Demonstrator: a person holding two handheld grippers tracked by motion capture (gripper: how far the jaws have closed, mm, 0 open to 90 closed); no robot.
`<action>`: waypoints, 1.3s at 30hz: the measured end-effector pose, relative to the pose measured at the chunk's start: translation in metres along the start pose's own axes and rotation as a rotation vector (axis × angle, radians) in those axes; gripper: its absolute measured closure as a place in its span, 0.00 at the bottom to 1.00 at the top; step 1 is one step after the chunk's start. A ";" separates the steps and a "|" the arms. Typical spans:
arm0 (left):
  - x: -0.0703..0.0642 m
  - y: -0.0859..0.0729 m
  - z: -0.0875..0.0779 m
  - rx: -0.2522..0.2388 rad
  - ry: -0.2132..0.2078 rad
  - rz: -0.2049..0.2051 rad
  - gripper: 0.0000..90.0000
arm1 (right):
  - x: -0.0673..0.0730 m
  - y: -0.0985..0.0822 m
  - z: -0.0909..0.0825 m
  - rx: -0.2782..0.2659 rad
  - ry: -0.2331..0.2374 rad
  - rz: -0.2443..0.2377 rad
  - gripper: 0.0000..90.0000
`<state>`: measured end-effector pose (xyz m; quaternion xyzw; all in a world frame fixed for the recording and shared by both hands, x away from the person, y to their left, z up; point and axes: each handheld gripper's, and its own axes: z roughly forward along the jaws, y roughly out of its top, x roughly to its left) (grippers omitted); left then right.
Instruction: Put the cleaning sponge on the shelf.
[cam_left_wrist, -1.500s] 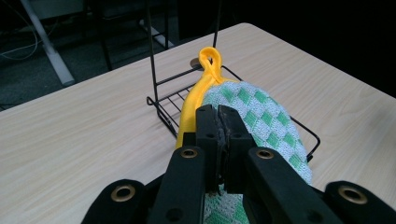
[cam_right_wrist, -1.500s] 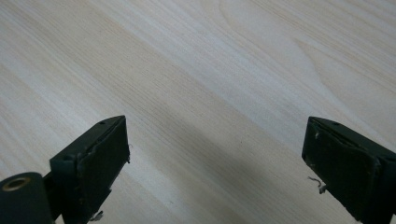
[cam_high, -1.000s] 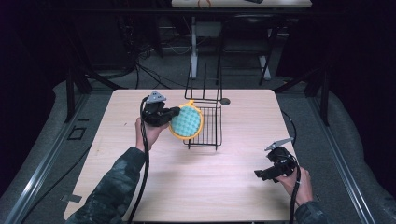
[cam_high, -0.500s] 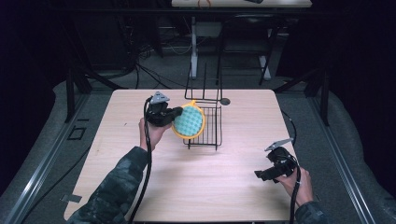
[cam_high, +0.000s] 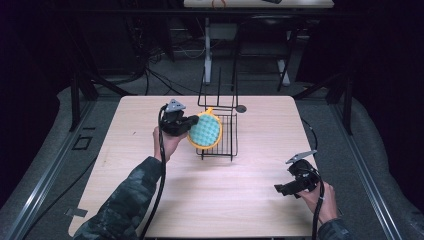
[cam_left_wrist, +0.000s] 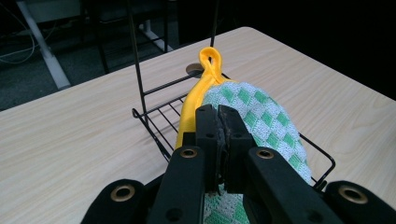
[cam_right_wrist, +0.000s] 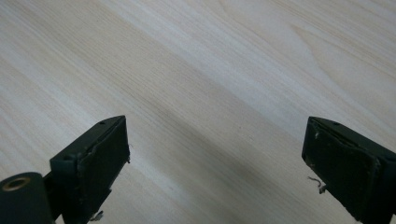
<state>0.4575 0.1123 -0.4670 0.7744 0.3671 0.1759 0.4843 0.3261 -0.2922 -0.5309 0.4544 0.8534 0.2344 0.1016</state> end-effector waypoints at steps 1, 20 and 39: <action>0.000 0.000 0.002 -0.001 -0.002 -0.004 0.98 | 0.000 -0.001 0.000 -0.006 0.001 0.000 0.08; -0.006 -0.005 0.031 0.022 -0.030 -0.007 0.98 | 0.001 -0.017 -0.011 -0.009 -0.030 0.038 0.08; -0.003 -0.018 0.053 0.051 -0.028 -0.062 0.98 | 0.000 -0.027 -0.017 -0.007 -0.039 0.060 0.08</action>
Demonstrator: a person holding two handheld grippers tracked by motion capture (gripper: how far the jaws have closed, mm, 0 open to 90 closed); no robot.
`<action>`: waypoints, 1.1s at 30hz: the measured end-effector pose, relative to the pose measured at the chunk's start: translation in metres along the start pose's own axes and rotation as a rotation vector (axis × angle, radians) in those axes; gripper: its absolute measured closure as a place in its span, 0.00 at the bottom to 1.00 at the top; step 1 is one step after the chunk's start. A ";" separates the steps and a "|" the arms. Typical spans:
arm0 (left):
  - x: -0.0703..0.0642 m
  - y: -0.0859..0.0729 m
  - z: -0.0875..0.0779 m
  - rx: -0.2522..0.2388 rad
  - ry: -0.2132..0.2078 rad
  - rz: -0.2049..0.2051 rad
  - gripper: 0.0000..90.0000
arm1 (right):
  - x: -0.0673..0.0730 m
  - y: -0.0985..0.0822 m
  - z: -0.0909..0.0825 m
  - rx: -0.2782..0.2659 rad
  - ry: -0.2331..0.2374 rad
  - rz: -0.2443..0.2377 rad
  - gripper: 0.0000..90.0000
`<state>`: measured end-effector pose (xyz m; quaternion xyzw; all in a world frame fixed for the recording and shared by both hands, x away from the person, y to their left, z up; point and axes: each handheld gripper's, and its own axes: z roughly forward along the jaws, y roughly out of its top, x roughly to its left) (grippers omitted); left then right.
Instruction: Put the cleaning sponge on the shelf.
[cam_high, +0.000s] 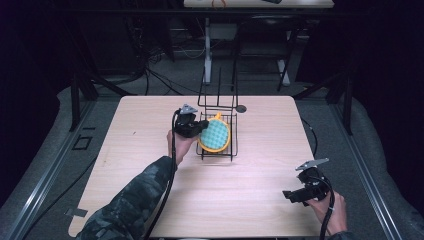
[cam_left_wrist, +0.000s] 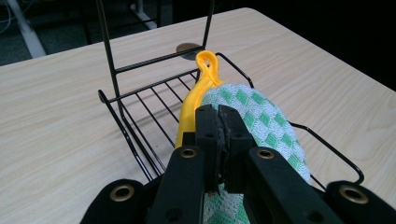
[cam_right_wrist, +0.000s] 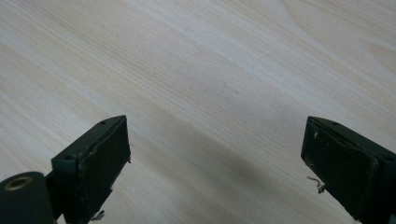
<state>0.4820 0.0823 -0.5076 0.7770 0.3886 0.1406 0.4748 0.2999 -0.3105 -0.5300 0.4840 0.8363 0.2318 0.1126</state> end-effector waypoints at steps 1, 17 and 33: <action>0.000 0.000 0.000 0.001 0.000 -0.001 0.98 | 0.000 0.000 0.000 0.000 0.000 0.000 0.08; -0.001 -0.004 0.007 0.011 0.008 -0.009 0.97 | 0.002 0.000 0.000 -0.001 0.002 0.001 0.08; 0.002 -0.007 0.015 0.028 0.018 -0.019 0.97 | 0.001 -0.004 0.000 0.006 -0.002 0.006 0.09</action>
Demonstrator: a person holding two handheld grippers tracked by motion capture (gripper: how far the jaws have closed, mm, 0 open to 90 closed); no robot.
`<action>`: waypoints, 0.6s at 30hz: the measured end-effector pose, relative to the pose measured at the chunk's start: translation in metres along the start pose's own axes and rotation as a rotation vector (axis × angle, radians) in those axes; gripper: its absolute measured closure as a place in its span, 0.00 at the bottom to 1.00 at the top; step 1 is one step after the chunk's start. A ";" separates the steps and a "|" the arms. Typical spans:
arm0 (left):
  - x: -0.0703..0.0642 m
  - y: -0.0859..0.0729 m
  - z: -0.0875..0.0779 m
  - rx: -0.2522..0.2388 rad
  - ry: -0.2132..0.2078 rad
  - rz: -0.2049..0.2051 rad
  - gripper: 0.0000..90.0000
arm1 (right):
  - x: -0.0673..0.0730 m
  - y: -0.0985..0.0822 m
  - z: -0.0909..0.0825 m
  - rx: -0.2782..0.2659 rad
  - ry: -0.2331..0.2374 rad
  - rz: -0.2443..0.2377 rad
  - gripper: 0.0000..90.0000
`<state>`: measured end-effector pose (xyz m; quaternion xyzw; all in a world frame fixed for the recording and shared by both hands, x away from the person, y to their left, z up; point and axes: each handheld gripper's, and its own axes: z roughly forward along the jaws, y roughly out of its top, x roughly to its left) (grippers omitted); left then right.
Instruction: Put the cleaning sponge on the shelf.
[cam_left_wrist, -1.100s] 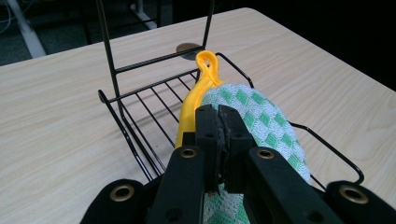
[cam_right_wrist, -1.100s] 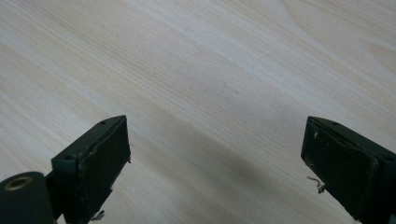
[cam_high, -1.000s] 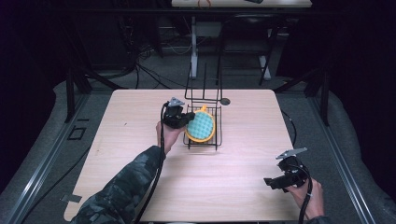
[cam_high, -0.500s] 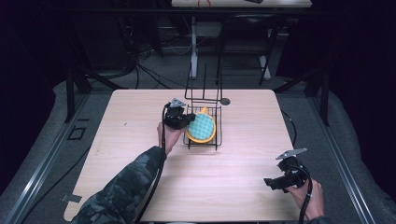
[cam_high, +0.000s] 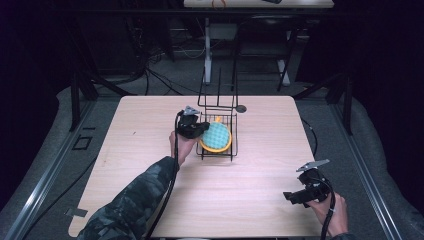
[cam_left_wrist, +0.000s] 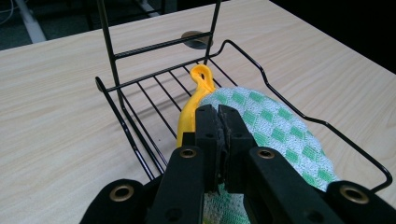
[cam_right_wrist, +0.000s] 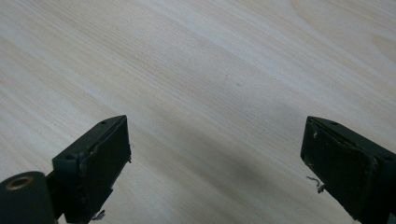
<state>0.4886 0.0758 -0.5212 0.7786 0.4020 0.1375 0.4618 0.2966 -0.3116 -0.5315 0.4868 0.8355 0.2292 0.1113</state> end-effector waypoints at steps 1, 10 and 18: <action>0.000 0.000 0.001 -0.002 0.002 0.002 0.97 | 0.000 0.000 0.000 0.001 0.000 0.000 0.09; -0.001 -0.003 0.007 0.026 -0.008 -0.004 0.97 | 0.000 0.000 -0.001 0.004 0.000 0.001 0.09; -0.003 -0.006 0.012 0.046 -0.011 -0.004 0.96 | 0.000 0.000 -0.001 0.000 0.002 0.003 0.09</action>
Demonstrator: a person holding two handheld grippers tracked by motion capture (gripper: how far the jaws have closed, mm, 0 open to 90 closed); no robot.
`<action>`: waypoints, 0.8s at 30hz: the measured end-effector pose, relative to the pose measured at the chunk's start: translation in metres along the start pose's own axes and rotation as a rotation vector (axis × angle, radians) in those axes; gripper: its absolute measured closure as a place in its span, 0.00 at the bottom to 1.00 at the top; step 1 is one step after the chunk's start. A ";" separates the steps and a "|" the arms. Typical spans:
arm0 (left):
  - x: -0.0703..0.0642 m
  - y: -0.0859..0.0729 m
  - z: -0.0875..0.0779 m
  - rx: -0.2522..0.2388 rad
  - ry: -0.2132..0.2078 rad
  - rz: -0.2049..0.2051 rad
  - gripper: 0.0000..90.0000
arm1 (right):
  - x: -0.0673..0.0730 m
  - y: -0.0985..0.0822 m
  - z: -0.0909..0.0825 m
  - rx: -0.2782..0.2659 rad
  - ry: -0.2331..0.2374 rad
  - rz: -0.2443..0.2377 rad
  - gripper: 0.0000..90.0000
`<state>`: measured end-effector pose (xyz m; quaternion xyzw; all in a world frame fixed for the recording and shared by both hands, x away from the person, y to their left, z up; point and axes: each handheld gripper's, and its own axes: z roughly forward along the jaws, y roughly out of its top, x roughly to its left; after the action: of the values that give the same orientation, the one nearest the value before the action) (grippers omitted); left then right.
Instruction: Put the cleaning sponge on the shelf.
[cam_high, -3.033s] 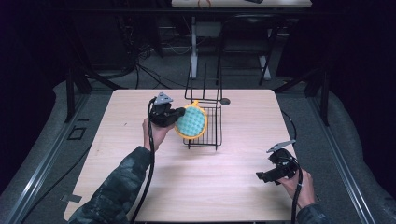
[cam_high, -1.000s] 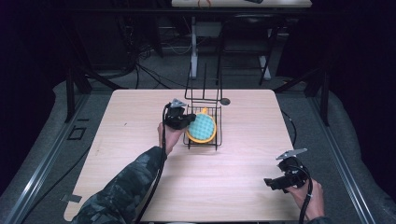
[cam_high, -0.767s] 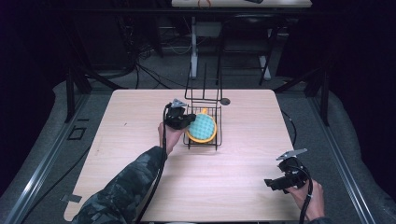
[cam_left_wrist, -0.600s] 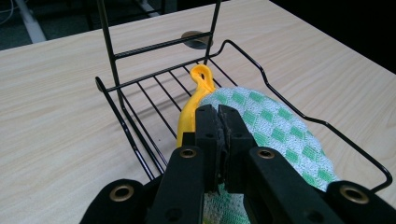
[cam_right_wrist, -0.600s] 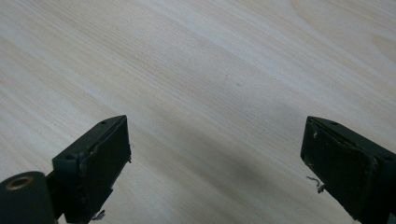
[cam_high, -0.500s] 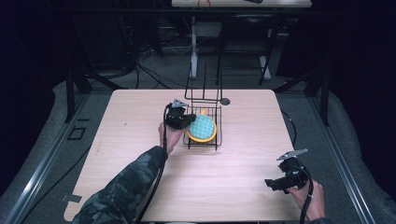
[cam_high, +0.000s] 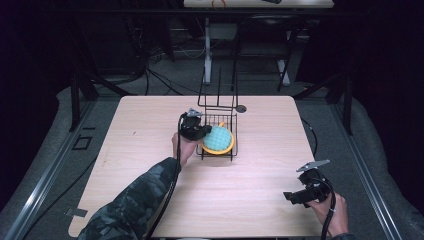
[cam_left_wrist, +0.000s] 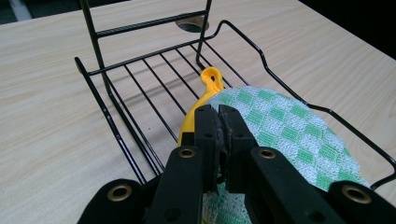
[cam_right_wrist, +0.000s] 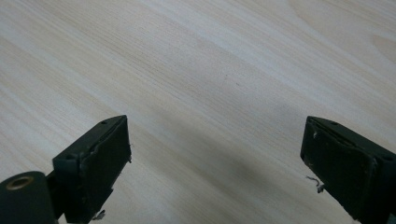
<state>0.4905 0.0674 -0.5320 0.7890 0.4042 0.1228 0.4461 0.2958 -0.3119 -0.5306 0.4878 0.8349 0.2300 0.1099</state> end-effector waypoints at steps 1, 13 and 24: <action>0.000 0.000 0.001 0.002 -0.001 0.000 0.96 | 0.000 0.000 0.000 -0.005 -0.001 0.001 0.09; 0.000 0.000 0.004 -0.006 0.022 -0.003 0.95 | -0.001 0.000 0.000 -0.005 -0.004 -0.008 0.09; 0.000 0.003 0.003 0.008 0.027 -0.013 0.65 | -0.001 0.000 -0.001 -0.003 -0.004 -0.010 0.09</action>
<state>0.4936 0.0647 -0.5318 0.7863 0.4158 0.1289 0.4385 0.2959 -0.3128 -0.5300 0.4838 0.8369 0.2294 0.1134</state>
